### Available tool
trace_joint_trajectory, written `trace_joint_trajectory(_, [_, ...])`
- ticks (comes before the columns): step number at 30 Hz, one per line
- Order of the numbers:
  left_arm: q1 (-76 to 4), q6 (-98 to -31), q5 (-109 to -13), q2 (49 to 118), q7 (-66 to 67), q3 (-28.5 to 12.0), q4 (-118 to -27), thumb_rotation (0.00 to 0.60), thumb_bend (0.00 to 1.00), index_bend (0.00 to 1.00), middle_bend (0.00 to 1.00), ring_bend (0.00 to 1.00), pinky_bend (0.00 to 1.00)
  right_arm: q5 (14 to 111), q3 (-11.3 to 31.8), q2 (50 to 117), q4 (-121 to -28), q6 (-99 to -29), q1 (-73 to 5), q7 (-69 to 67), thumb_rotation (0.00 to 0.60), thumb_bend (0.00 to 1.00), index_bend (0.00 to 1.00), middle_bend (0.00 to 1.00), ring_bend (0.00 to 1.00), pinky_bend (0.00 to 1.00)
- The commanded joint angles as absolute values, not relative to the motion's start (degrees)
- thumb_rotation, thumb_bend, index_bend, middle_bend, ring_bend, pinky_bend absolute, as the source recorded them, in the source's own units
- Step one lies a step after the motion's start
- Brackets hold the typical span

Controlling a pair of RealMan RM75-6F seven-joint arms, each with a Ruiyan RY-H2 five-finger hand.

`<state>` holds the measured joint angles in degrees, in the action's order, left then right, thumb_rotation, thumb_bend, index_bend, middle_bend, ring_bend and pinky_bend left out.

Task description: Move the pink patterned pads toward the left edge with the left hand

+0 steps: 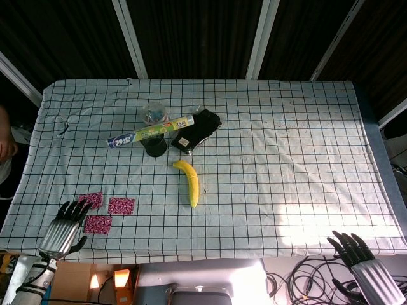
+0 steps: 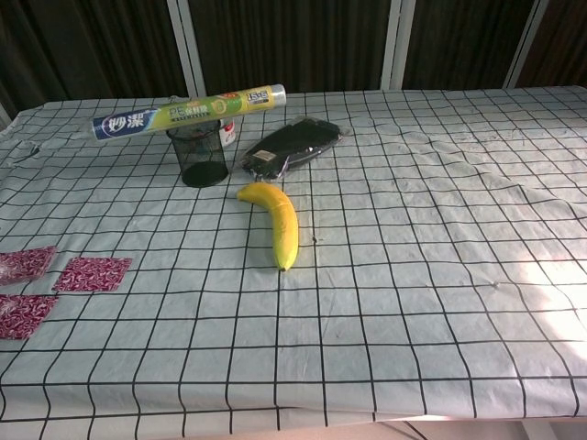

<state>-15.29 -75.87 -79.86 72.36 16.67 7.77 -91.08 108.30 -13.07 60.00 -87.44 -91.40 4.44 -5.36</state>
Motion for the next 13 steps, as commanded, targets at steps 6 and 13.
trace_joint_trajectory(6, [-0.9, -100.6, -99.4, 75.4, 9.8, 13.1, -81.1, 0.600, 0.34, 0.00, 0.00, 0.00, 0.00, 108.0, -12.7, 60.3, -87.6, -91.5, 4.6, -4.4, 0.600, 0.20, 0.00, 0.00, 0.00, 0.00])
trace_joint_trajectory(13, [-0.5, -97.9, -99.4, 75.9, 8.7, 12.4, -80.4, 0.600, 0.33, 0.00, 0.00, 0.00, 0.00, 108.3, -12.9, 60.4, -87.9, -91.0, 4.5, -3.7, 0.600, 0.20, 0.00, 0.00, 0.00, 0.00])
